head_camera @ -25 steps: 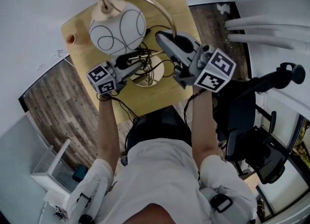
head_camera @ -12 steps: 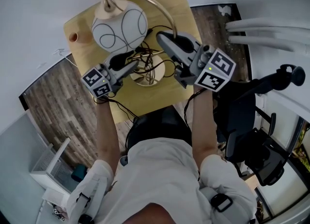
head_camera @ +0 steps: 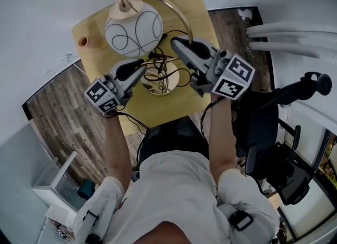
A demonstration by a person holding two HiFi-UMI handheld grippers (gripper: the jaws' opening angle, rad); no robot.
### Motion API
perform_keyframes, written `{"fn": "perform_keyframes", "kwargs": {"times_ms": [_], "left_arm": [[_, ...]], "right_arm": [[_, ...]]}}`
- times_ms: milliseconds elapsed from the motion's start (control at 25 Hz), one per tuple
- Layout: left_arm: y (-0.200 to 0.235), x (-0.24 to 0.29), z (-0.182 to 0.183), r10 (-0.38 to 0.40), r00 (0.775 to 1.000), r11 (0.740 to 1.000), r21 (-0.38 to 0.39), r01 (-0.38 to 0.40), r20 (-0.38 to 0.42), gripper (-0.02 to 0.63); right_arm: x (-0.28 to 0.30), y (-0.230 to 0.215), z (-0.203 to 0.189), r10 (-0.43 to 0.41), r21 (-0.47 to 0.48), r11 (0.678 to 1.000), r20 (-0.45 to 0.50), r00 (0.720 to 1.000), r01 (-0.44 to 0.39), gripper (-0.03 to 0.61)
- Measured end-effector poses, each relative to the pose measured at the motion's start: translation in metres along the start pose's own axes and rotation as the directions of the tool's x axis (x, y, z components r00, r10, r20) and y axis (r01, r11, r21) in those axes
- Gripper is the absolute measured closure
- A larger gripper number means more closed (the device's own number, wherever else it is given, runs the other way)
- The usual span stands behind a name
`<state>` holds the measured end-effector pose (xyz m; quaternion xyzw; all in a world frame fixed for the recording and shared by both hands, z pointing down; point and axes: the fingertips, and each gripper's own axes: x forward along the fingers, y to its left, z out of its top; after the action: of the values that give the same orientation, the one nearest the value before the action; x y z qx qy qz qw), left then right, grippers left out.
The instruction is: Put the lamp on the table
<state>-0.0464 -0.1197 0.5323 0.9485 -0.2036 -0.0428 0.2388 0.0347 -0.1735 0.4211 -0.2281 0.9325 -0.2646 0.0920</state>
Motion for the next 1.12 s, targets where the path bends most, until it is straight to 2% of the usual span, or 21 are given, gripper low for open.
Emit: {"fn": "perform_keyframes", "kwargs": {"times_ms": [200, 720, 1120], "left_arm": [[-0.009, 0.0, 0.011, -0.003, 1.0, 0.999, 0.032, 0.003, 0.011, 0.584], [-0.044, -0.005, 0.056, -0.025, 0.998, 0.992, 0.123, 0.018, 0.057, 0.592], [-0.068, -0.007, 0.076, -0.025, 0.997, 0.988, 0.152, 0.013, 0.072, 0.595]], "right_arm": [[-0.001, 0.007, -0.003, 0.043, -0.007, 0.999, -0.014, 0.999, -0.043, 0.575], [-0.003, 0.025, -0.009, 0.116, -0.04, 0.992, -0.047, 0.992, -0.118, 0.574], [-0.009, 0.031, -0.013, 0.113, -0.056, 0.992, -0.051, 0.992, -0.116, 0.572]]}}
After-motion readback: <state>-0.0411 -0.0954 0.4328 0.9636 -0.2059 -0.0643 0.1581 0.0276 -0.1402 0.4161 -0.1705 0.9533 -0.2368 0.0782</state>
